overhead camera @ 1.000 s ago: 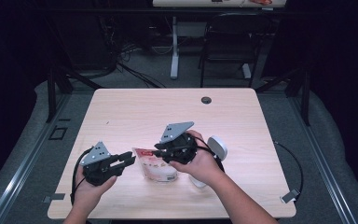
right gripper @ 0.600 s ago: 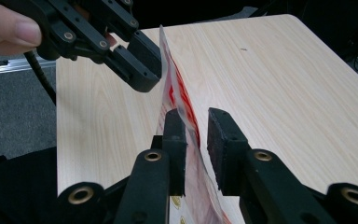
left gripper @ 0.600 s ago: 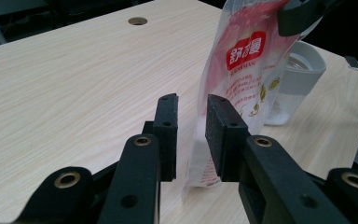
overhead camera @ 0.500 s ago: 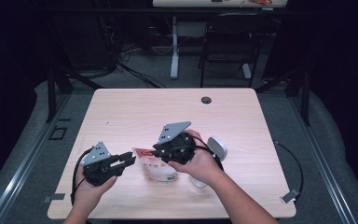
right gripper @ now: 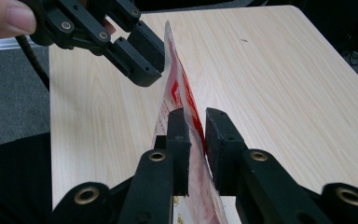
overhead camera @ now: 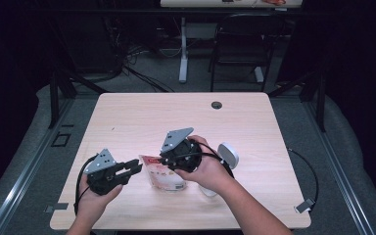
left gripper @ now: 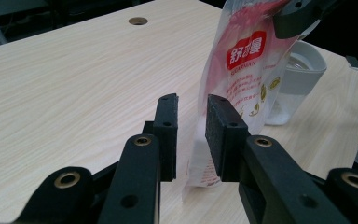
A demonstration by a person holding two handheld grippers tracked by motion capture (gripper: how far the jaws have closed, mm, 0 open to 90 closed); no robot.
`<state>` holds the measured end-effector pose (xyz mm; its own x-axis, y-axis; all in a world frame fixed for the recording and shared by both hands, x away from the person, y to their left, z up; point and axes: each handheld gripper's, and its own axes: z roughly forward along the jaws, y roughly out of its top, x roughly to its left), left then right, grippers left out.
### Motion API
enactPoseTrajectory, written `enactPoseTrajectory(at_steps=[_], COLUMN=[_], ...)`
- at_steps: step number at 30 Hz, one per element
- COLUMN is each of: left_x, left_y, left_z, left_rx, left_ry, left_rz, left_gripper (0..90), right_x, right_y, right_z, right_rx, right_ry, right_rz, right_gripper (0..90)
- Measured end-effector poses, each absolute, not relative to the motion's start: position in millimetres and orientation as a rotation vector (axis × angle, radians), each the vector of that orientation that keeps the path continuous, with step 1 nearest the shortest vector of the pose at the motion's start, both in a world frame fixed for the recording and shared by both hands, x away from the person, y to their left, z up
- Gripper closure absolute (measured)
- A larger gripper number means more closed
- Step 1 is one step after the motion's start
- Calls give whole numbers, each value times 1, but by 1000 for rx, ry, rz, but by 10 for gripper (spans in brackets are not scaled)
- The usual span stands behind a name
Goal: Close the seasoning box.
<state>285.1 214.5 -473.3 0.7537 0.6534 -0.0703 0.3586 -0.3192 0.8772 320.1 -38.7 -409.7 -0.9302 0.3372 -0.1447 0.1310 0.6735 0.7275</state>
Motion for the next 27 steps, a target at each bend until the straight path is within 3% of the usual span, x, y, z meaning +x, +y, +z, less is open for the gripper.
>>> enactPoseTrajectory(at_steps=[16,27], left_x=[285,285], left_y=[214,212], left_z=[-474,-477], left_rx=[1944,1953], left_ry=[768,764], left_rz=[364,359], left_gripper=[742,717], right_x=[322,322], right_y=[-40,-43], right_z=[-411,-411], right_rx=[307,235], right_ry=[2660,2660], right_rz=[1048,1054], right_gripper=[894,900])
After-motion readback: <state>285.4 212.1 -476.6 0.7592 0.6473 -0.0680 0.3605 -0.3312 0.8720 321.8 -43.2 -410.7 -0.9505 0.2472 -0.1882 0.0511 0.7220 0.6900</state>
